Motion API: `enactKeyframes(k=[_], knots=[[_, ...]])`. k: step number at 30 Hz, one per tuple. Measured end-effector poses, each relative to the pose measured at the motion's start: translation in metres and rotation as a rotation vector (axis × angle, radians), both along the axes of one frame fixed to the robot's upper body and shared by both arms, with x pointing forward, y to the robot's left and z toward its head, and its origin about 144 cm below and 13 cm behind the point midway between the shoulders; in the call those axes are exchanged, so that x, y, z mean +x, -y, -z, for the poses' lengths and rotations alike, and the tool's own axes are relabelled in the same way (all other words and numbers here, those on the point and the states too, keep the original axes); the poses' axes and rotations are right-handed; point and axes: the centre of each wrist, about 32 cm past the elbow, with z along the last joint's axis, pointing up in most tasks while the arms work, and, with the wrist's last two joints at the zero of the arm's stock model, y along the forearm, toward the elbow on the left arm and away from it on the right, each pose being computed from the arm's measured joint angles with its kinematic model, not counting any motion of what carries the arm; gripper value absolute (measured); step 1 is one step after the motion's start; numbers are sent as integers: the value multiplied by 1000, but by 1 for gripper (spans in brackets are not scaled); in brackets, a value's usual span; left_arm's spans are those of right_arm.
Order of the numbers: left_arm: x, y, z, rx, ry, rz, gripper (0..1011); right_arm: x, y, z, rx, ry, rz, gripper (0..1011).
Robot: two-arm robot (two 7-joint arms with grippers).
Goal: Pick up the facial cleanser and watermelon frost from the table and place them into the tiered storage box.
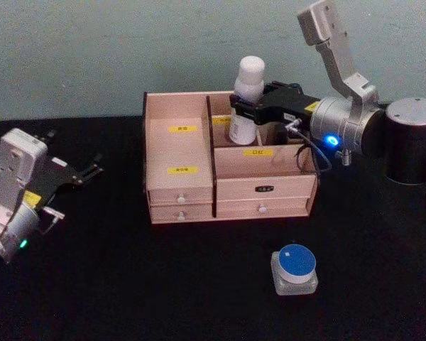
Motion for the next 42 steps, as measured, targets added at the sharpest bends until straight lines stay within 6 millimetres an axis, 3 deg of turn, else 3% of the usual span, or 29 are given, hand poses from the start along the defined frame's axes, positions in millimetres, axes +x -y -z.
enactKeyframes(k=[42], knots=[[0, 0, 0, 0, 0, 0, 1001, 3, -10, 40, -35, -47, 7, 601]])
